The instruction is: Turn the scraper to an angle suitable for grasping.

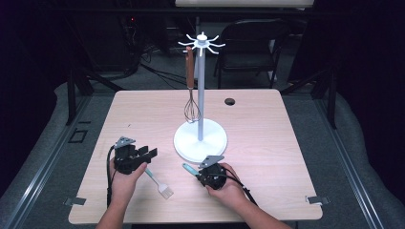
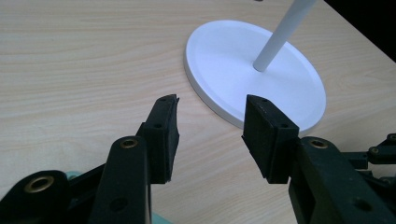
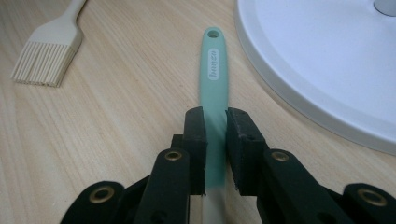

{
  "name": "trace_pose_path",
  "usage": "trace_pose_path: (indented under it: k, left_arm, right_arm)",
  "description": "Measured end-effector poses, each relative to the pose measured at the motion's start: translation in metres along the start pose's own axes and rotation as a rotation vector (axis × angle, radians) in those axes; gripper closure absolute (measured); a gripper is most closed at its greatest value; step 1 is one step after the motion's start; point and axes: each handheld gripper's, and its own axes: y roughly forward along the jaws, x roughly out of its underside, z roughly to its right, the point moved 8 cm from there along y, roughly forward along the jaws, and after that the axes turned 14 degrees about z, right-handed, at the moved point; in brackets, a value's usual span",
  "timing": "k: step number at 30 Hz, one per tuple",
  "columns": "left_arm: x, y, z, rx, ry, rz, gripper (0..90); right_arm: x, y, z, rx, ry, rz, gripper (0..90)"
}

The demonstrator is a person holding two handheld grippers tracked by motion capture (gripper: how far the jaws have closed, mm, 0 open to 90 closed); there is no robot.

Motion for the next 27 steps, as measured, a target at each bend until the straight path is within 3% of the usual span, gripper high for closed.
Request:
trace_pose_path:
  k: [18, 27]
  left_arm:
    - [0.027, 0.020, 0.022, 0.060, 0.072, -0.101, 49.5]
    - [0.033, 0.025, 0.027, 0.081, 0.071, -0.115, 47.6]
  right_arm:
    - [0.001, 0.000, 0.003, -0.034, 0.051, 0.018, 78.6]
    - [-0.001, -0.002, 0.002, -0.042, 0.039, 0.027, 78.6]
